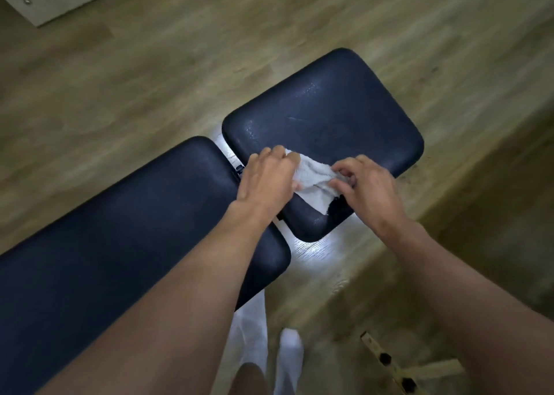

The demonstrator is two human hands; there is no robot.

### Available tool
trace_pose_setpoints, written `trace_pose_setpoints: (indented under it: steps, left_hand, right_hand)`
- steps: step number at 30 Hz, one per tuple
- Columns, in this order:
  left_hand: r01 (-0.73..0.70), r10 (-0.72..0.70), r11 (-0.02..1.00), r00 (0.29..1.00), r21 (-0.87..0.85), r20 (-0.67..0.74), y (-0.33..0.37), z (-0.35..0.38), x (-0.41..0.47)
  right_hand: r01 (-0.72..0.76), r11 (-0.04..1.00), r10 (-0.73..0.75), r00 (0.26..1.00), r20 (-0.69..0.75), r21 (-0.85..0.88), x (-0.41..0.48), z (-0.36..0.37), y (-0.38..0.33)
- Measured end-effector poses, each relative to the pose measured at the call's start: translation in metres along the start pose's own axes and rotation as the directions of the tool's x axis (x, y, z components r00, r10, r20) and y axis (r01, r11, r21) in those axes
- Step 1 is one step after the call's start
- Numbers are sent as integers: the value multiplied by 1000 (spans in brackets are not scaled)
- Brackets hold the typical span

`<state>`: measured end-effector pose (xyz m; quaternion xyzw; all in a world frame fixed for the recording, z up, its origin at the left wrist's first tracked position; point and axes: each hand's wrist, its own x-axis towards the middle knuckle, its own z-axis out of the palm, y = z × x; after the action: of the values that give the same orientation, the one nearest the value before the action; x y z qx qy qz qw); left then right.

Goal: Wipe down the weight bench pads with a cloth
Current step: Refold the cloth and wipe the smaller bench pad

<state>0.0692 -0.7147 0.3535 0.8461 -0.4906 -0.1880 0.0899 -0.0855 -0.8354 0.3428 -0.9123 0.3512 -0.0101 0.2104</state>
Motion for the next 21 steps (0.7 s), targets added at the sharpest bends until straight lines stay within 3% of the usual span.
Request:
trace_pose_setpoints:
  steps: [6,10,12,14,16,18,19,21]
  left_hand:
    - [-77,73,992,996,-95,-49,-2,-5,26]
    - [55,-90,975,983,-214,-158,-1,-16,46]
    - [85,-153,961,957,-264,-247,-1,-20,48]
    - [23,-110,969,932,-247,-344,0,-22,42]
    - [-74,40,984,977,-162,-207,-1,-18,29]
    - [-129,131,991,988,-29,86,0,-10,15]
    - [-155,145,987,976,51,164,0,-6,10]
    - [-189,165,972,973,142,163,1,2,2]
  right_hand:
    - [67,994,-55,990,-129,88,29,-12,6]
    - [69,993,-42,965,-260,97,49,-28,2]
    - [119,984,-98,983,-158,132,46,-30,-2]
    - [119,987,-130,985,111,104,36,-25,-2]
    - [134,991,-122,945,302,-19,23,-16,4]
    - [161,986,-143,949,282,-42,16,-13,11]
    - [168,985,-156,957,246,-28,16,-13,13]
    - [165,986,-161,966,201,-3,19,-15,11]
